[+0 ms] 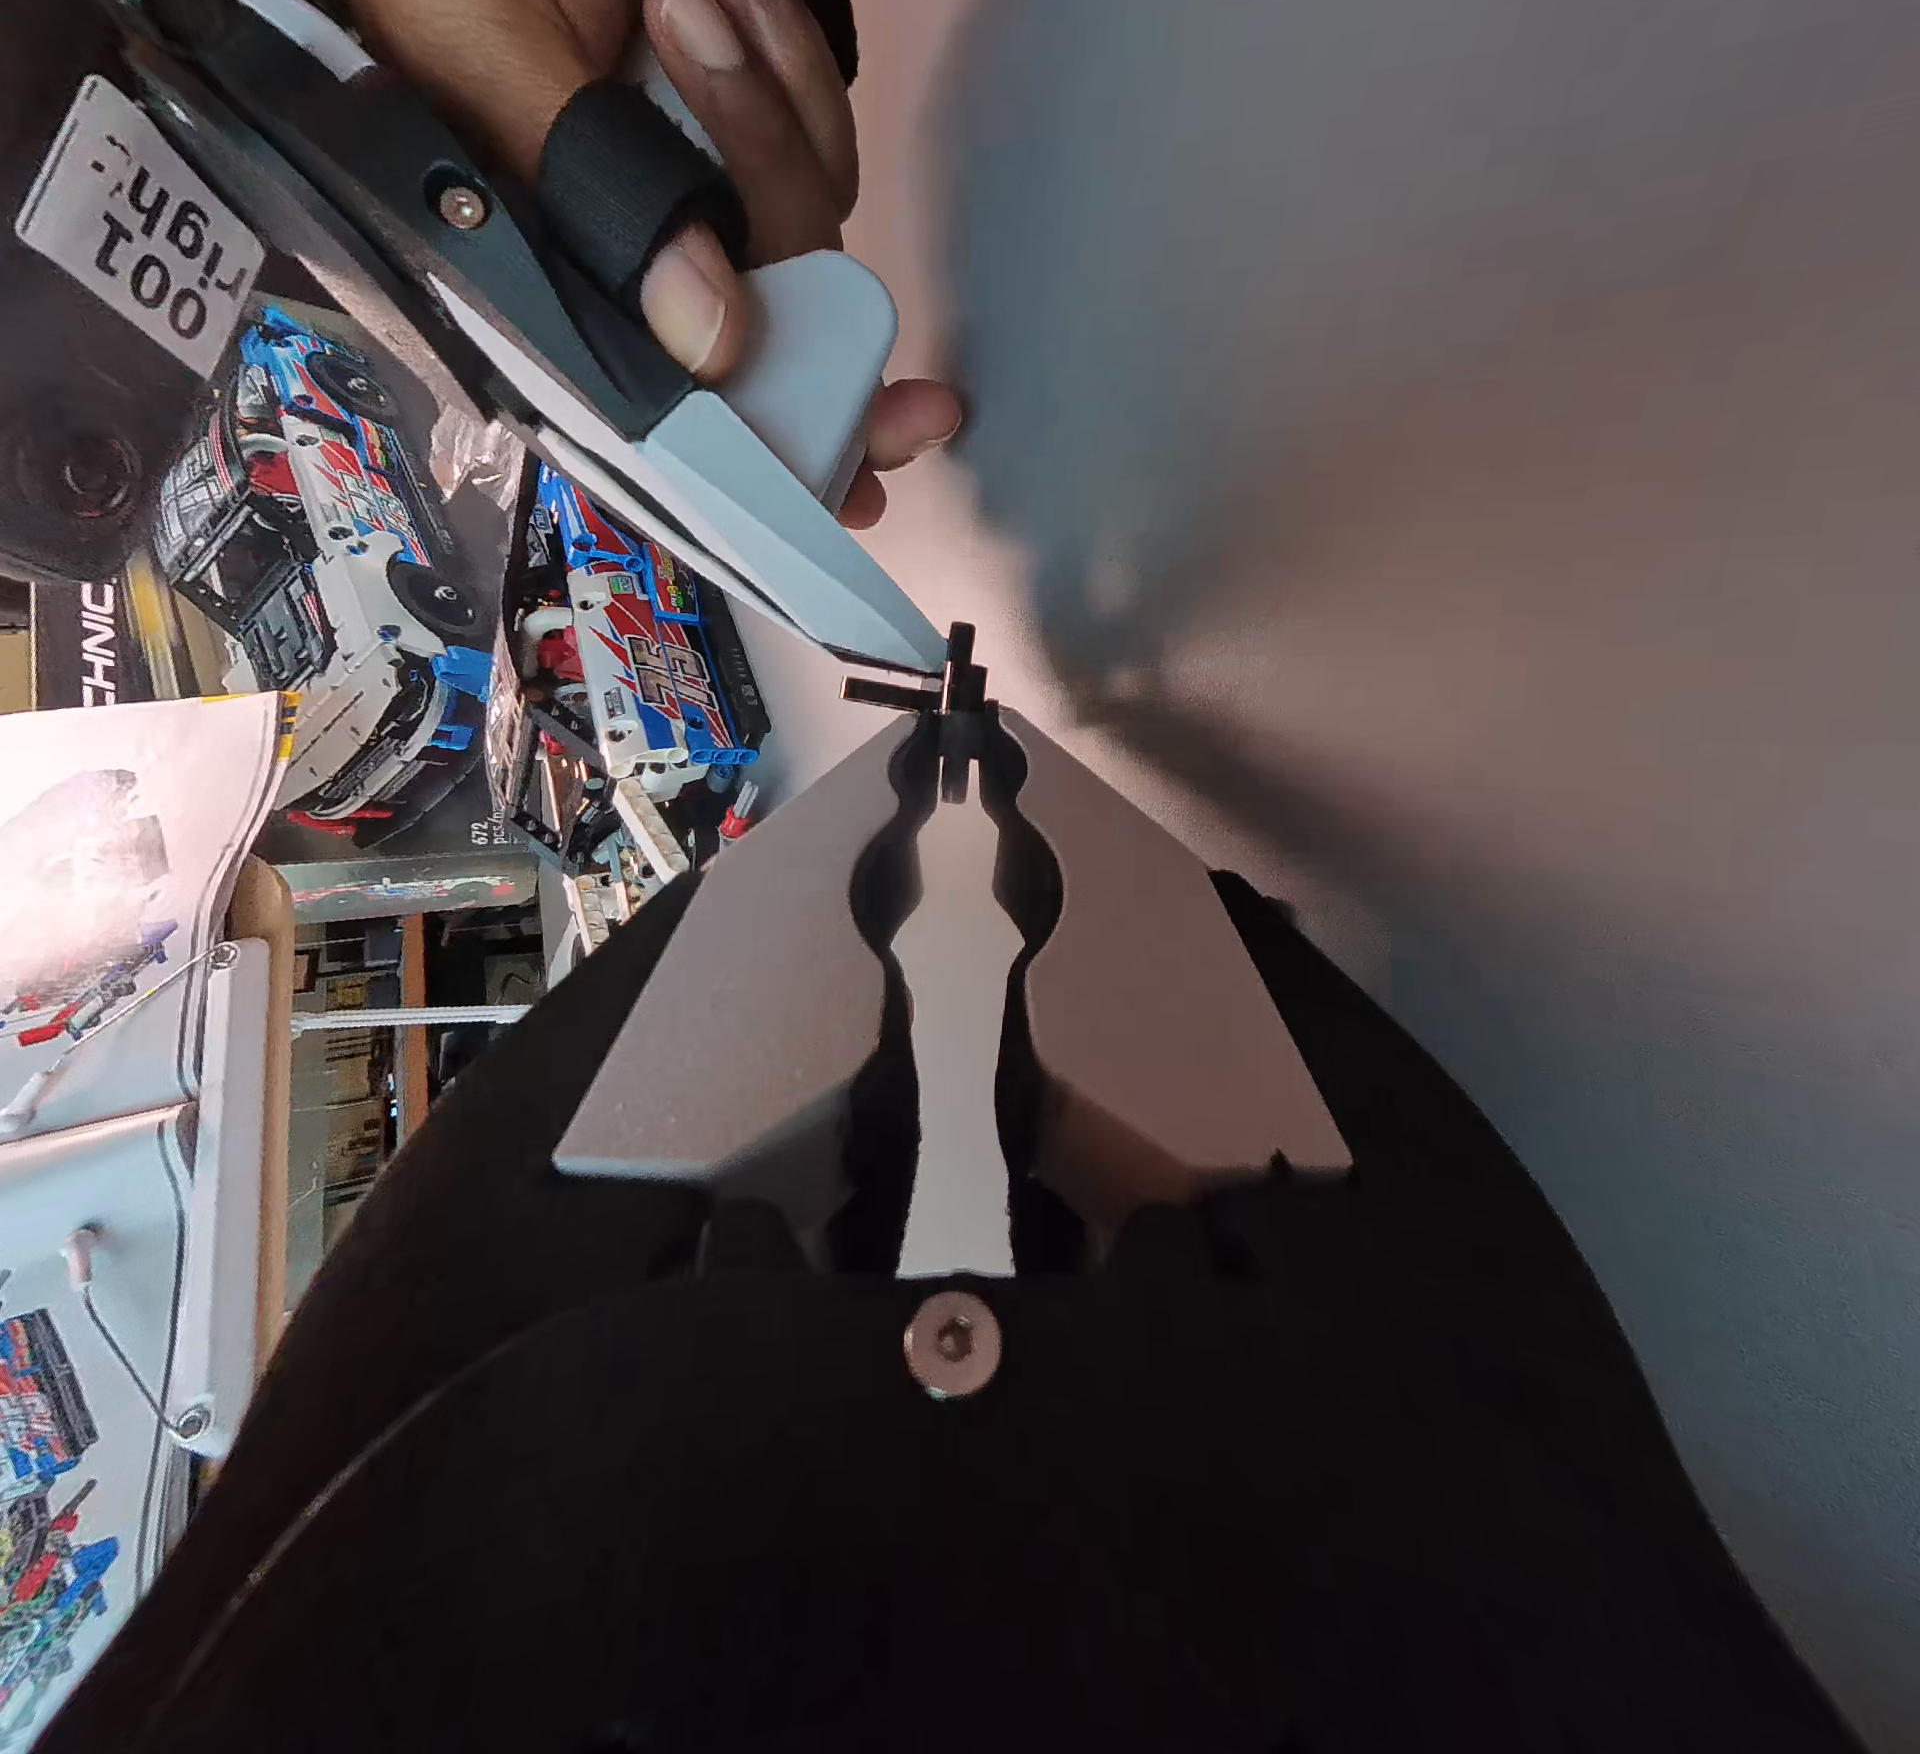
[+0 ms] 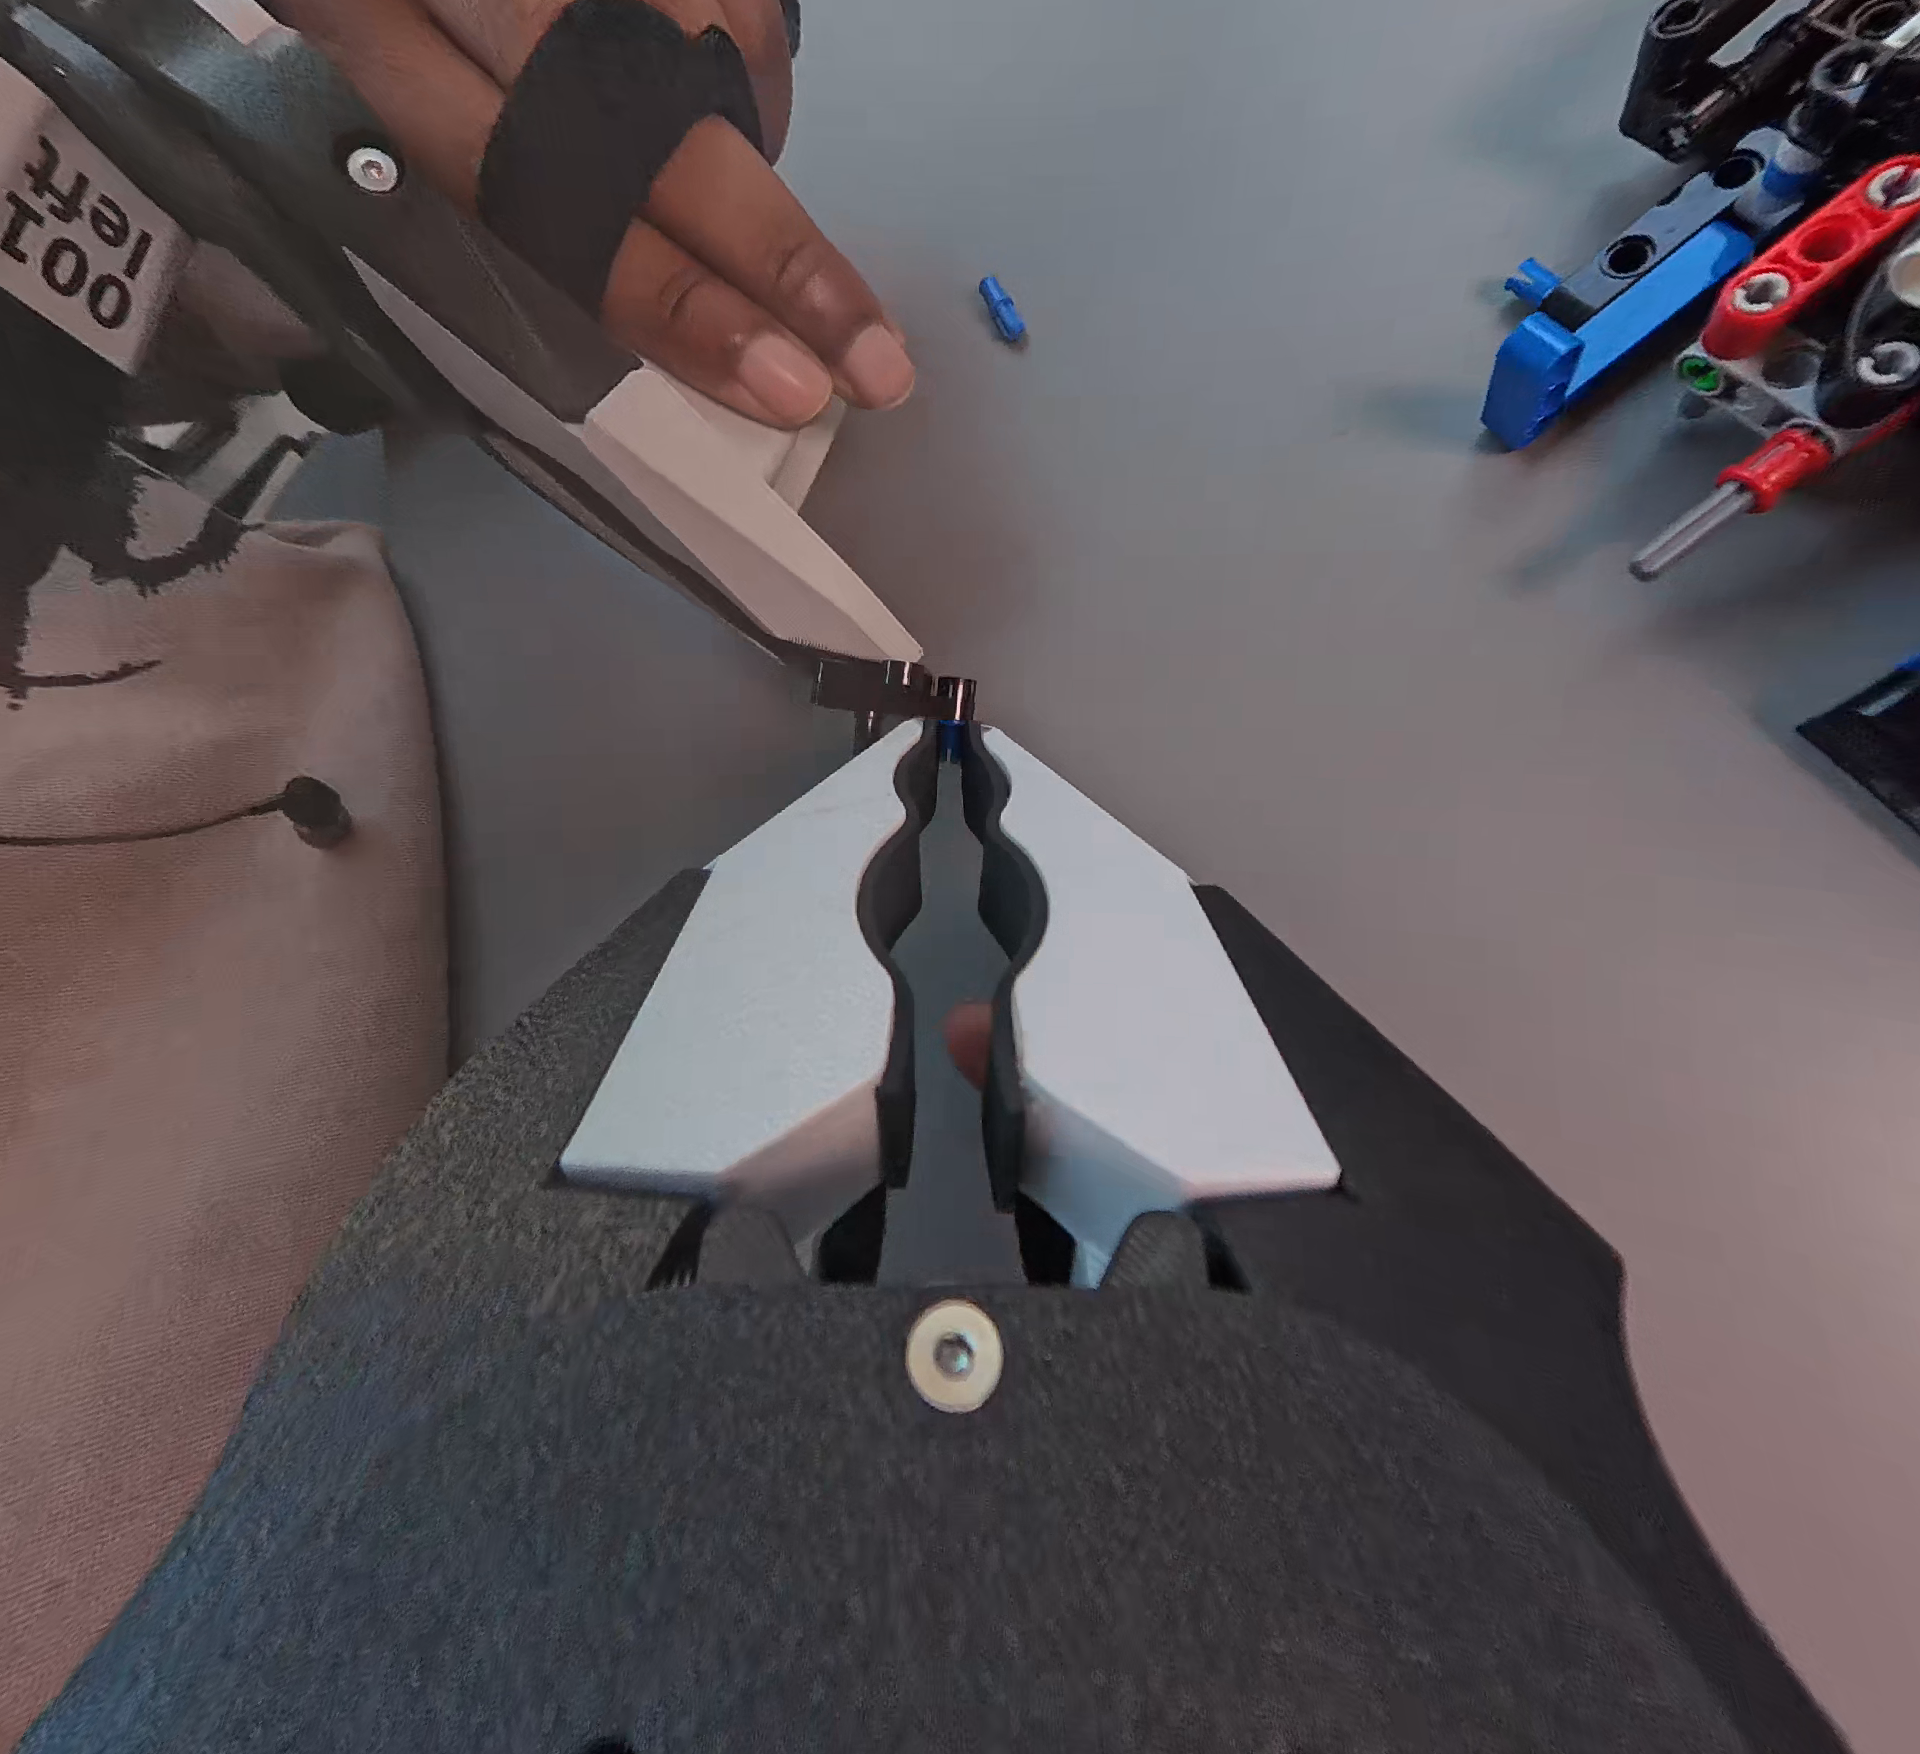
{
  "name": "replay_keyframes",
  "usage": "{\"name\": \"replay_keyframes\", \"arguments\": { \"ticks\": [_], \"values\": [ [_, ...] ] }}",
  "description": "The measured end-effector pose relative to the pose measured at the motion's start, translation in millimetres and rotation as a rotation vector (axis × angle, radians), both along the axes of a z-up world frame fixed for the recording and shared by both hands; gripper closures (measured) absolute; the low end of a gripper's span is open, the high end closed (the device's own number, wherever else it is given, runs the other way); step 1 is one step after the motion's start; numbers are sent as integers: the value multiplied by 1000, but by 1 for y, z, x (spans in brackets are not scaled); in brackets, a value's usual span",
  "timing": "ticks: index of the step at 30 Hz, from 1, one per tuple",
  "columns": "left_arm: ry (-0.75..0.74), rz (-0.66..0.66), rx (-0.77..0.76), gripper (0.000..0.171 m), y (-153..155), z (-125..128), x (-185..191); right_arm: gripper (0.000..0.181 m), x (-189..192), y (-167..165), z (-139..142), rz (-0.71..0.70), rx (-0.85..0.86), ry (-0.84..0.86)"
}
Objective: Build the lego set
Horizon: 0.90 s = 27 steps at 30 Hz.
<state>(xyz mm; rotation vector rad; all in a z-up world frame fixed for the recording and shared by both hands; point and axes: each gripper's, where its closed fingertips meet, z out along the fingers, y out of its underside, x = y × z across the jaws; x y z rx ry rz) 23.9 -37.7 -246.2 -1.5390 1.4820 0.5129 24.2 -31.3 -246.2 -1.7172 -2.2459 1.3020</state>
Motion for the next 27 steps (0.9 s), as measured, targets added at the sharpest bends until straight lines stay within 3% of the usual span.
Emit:
{"name": "replay_keyframes", "arguments": {
  "ticks": [6,9,15,19,27],
  "values": [
    [-208,51,7,164,7,22,-10,179,-8,6,22,-23,-57,120],
    [-334,57,22,164,9,40,-13,167,-6,11,45,19,-113,250],
    [-530,-54,61,164,-6,70,5,148,6,3,71,129,-278,421],
    [-619,-126,90,164,-16,89,20,152,14,-12,94,193,-501,464],
    [-643,-169,100,164,-22,98,27,168,25,-30,104,291,-629,473]
  ]
}}
